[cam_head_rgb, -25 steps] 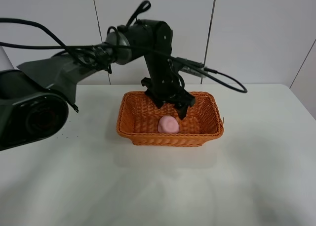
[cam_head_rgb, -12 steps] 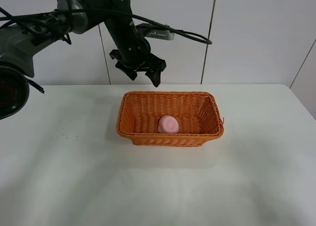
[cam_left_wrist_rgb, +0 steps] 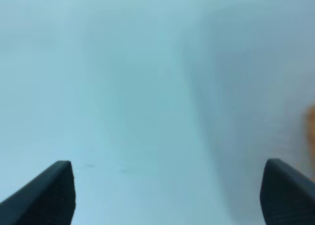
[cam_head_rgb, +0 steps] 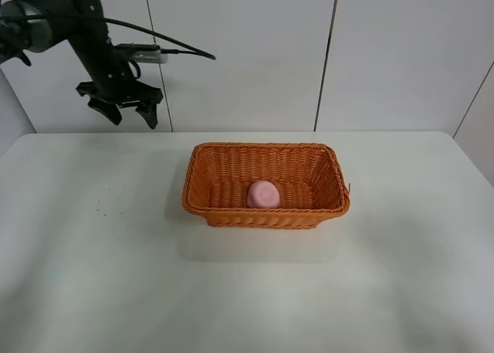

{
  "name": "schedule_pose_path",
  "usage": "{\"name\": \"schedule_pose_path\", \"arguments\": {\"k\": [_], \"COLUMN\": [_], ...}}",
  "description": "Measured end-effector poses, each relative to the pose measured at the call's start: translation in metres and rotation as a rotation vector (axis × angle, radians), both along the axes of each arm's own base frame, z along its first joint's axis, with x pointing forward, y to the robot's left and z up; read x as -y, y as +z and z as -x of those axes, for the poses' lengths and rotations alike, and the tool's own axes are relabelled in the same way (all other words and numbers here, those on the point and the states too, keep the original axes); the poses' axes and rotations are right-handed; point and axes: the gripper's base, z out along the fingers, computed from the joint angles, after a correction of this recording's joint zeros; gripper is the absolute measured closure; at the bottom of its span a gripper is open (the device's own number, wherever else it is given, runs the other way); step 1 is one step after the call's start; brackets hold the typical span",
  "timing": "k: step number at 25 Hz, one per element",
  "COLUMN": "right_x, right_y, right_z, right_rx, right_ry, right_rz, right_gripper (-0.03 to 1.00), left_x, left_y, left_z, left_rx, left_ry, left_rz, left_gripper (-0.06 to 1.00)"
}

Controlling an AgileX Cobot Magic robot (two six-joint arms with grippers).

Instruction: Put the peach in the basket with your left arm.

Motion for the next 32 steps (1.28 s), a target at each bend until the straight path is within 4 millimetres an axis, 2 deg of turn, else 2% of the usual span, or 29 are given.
{"name": "schedule_pose_path", "arguments": {"k": [3, 5, 10, 13, 17, 22, 25, 27, 32], "right_x": [0.0, 0.0, 0.0, 0.0, 0.0, 0.0, 0.0, 0.0, 0.0], "right_y": [0.0, 0.0, 0.0, 0.0, 0.0, 0.0, 0.0, 0.0, 0.0], "right_z": [0.0, 0.0, 0.0, 0.0, 0.0, 0.0, 0.0, 0.0, 0.0], "right_rx": [0.0, 0.0, 0.0, 0.0, 0.0, 0.0, 0.0, 0.0, 0.0], "right_ry": [0.0, 0.0, 0.0, 0.0, 0.0, 0.0, 0.0, 0.0, 0.0], "right_rz": [0.0, 0.0, 0.0, 0.0, 0.0, 0.0, 0.0, 0.0, 0.0], "right_gripper": [0.27, 0.27, 0.27, 0.27, 0.27, 0.27, 0.27, 0.27, 0.27], "left_x": [-0.03, -0.04, -0.043, -0.043, -0.044, -0.046, -0.048, -0.048, -0.052], "left_y": [-0.005, -0.009, -0.011, 0.004, 0.023, 0.043, 0.056, 0.058, 0.049], "left_z": [-0.002, -0.001, 0.007, 0.019, 0.046, 0.103, 0.146, 0.173, 0.258], "left_rx": [-0.019, -0.034, -0.066, -0.059, -0.069, -0.113, -0.119, -0.134, -0.175], "left_ry": [0.062, 0.084, 0.091, 0.108, 0.113, 0.113, 0.113, 0.113, 0.113], "left_rz": [-0.002, -0.003, 0.0, 0.005, 0.005, 0.001, 0.0, -0.001, -0.005], "left_gripper": [0.08, 0.08, 0.08, 0.08, 0.08, 0.08, 0.08, 0.08, 0.08]}}
